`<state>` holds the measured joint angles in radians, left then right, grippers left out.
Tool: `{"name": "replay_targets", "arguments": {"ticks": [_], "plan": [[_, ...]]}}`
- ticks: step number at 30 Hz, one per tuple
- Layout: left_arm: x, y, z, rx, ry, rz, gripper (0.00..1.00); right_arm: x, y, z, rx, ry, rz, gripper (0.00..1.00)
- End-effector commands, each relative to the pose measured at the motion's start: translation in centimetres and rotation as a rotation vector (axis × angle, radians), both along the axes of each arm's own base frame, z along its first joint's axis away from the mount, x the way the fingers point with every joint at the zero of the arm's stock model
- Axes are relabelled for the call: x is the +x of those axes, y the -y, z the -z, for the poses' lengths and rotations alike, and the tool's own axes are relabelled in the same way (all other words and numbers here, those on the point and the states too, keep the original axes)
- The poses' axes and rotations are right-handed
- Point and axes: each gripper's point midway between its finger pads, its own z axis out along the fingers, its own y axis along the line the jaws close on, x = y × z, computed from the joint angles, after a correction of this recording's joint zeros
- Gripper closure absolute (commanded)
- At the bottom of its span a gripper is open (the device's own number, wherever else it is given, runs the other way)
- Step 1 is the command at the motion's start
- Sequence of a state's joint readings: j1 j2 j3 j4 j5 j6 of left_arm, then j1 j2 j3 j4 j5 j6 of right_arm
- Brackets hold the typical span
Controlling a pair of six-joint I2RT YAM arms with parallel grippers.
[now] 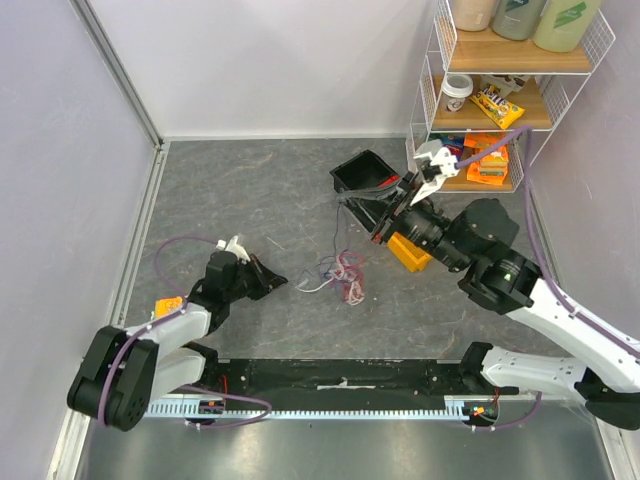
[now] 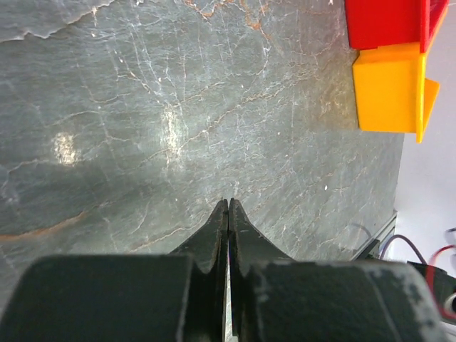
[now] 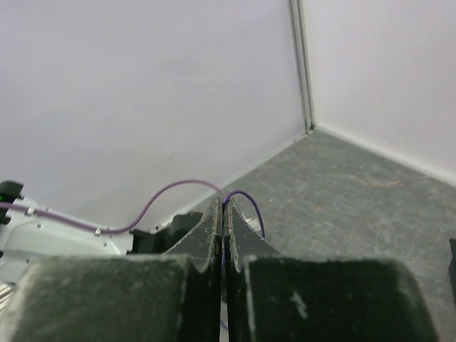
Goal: Untangle the cables
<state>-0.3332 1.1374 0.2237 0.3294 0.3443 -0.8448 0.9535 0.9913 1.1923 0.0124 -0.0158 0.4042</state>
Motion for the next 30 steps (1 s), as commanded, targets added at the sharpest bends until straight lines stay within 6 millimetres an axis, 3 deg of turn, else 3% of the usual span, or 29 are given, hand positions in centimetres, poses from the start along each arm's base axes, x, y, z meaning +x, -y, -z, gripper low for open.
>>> {"name": "replay_targets", "arguments": {"ticks": [1,3,7,9,10,13,16,24,30], "plan": [[0.0,-0.8,-1.2,-0.023,0.069,-0.067,0.98,-0.6,1.5,-4.1,0.052,0.094,0.027,1.00],[-0.5,-0.6,-2.5,-0.056,0.151,-0.035,0.95,-0.7,-0.4,-2.2,0.017,0.060,-0.039,1.00],[-2.3,1.0,-7.2,-0.144,0.373,0.123,0.45,-0.1,-2.9,4.1,-0.084,-0.048,-0.092,1.00],[-3.1,1.3,-9.2,-0.187,0.448,0.161,0.12,-1.0,-4.1,6.4,-0.121,-0.064,-0.179,1.00],[-3.5,1.4,-10.2,-0.204,0.476,0.172,0.07,-1.6,-4.7,7.6,-0.143,-0.069,-0.227,1.00],[-3.6,1.4,-12.9,-0.207,0.539,0.180,0.05,-3.6,-5.4,9.9,-0.188,-0.069,-0.351,1.00],[-3.6,1.7,-13.9,-0.191,0.573,0.216,0.04,-4.1,-5.6,11.0,-0.208,-0.084,-0.383,1.00],[-4.4,4.5,-9.5,-0.197,0.373,0.327,0.04,-4.0,-6.3,9.5,-0.087,-0.104,-0.395,1.00],[-2.8,3.2,-5.6,-0.116,0.205,0.161,0.35,-5.8,-5.8,5.5,0.007,-0.053,-0.468,1.00]]}}
